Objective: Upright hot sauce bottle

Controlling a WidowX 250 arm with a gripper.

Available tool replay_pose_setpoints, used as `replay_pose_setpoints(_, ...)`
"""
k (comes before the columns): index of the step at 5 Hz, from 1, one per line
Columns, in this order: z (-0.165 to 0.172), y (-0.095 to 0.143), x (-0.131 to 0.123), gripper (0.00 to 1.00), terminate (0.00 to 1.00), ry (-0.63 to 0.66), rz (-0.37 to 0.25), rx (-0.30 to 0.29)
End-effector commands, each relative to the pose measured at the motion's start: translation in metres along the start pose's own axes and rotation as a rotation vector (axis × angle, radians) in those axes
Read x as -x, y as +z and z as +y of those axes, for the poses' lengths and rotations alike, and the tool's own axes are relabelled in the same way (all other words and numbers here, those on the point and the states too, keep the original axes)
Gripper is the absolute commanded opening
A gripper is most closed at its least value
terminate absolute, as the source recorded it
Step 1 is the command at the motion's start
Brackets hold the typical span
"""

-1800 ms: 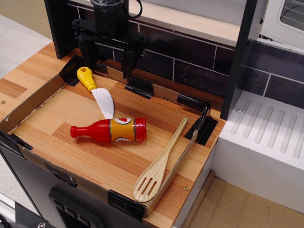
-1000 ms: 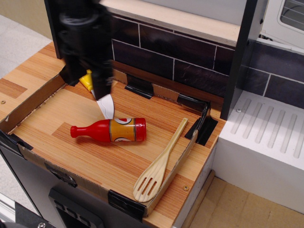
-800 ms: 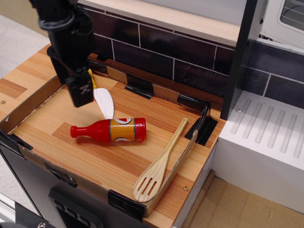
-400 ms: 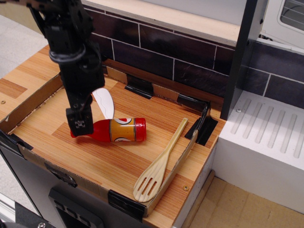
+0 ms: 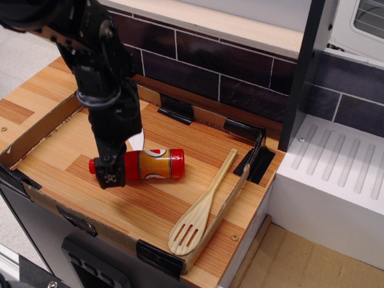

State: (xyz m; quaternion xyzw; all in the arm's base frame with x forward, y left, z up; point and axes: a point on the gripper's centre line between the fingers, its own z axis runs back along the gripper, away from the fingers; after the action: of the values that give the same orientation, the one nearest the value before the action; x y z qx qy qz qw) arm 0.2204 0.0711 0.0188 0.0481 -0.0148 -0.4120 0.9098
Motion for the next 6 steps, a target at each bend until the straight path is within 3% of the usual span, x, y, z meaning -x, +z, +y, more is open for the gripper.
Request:
replay_pose_setpoints(1, 0.011, -0.013, 0.004, 1.00, 0.00, -0.037, 0.003, 0.011)
replay_pose_setpoints(2, 0.008, -0.014, 0.006, 0.00, 0.00, -0.054, -0.026, 0.021)
replay_pose_setpoints(4, 0.015, -0.006, 0.013, 0.00, 0.00, -0.051, -0.086, 0.030)
replay_pose_setpoints(5, 0.020, 0.012, 0.021, 0.00, 0.00, -0.069, -0.049, 0.002)
replay_pose_setpoints(6, 0.027, 0.031, 0.029, 0.00, 0.00, -0.074, 0.059, -0.025)
